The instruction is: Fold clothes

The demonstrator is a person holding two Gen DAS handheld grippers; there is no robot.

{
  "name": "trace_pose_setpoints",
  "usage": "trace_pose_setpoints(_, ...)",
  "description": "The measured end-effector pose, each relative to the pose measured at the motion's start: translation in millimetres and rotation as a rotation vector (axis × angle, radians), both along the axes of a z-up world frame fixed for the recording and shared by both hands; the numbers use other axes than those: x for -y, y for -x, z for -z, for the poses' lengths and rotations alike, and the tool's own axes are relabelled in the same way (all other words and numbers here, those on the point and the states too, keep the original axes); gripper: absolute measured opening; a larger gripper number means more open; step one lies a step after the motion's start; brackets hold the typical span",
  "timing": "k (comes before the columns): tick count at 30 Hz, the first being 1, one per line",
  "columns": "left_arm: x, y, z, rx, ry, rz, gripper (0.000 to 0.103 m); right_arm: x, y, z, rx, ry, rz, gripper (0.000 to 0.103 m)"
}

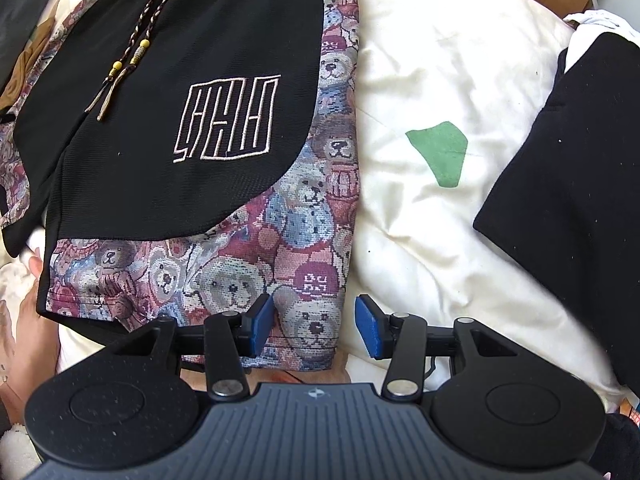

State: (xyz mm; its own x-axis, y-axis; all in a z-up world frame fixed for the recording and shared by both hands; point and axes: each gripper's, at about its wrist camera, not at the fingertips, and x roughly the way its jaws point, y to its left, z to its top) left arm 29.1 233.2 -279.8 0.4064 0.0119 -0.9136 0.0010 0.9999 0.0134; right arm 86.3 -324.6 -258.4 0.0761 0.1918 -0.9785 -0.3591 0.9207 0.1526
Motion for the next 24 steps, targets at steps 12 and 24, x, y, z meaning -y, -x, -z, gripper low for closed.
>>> trace_pose_setpoints(12,28,66,4,-0.079,0.049,0.016,0.023,-6,0,-8,0.012,-0.015,-0.04,0.054)
trace_pose_setpoints(24,88,81,-12,-0.024,0.036,0.15,0.052,-9,-1,-23,0.043,-0.053,-0.054,0.055)
